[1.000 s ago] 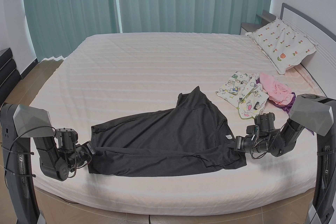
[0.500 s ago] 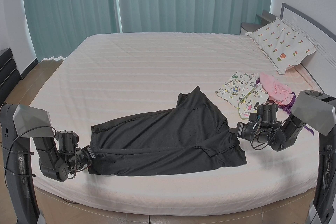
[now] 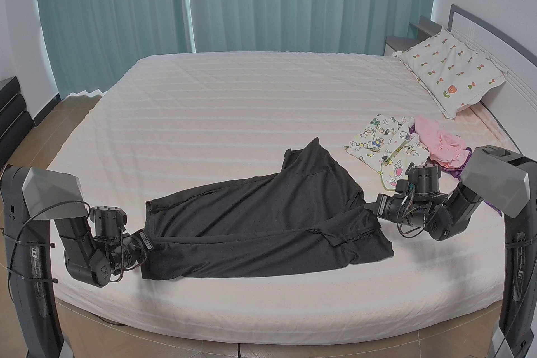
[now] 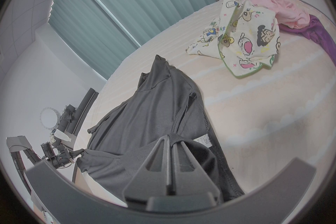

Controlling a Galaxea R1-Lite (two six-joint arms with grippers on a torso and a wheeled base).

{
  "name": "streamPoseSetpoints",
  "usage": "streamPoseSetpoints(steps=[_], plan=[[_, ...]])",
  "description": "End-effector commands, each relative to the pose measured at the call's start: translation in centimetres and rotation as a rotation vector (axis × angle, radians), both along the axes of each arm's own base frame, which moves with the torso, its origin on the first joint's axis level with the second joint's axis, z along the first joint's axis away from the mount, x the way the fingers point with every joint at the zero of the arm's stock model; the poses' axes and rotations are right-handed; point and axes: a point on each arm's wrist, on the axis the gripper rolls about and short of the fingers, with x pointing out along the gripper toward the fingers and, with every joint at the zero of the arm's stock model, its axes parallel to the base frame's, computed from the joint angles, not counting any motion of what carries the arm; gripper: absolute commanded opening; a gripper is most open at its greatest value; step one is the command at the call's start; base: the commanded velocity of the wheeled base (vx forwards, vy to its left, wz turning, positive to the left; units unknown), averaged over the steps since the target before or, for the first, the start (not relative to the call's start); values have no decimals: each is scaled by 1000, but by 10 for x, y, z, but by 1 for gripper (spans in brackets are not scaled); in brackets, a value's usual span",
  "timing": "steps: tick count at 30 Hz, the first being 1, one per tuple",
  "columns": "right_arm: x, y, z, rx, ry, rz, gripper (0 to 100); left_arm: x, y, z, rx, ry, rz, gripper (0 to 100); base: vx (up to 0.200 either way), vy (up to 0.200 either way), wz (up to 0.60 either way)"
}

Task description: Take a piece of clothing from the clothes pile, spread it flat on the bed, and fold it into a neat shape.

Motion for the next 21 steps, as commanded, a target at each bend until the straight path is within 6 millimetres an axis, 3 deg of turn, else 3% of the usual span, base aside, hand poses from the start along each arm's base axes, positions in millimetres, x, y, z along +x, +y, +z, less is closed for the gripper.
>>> streamPoseSetpoints(steps=[1,3,4,5,11,17,20,21], plan=[[5,1,-11,-5,15,-14,0,7,0,-5,-1,-7,3,0,0,0,0],[6,1,-13,-3,19,-32,0,8,0,-5,-5,-11,7,0,0,0,0],[6,1,-14,-1,22,-34,0,8,0,-5,-8,-14,9,100,0,0,0],[6,1,-14,-1,22,-34,100,9,0,-4,-9,-15,8,100,0,0,0],[6,-1,-12,20,35,-56,100,14,1,-9,2,-18,32,100,0,0,0],[-4,-1,24,222,95,-196,100,20,9,8,-91,-80,111,100,0,0,0],[-8,1,28,249,116,-226,100,20,11,11,-106,-88,122,100,0,0,0],[-17,15,34,297,180,-289,100,19,12,14,-158,-92,109,100,0,0,0]])
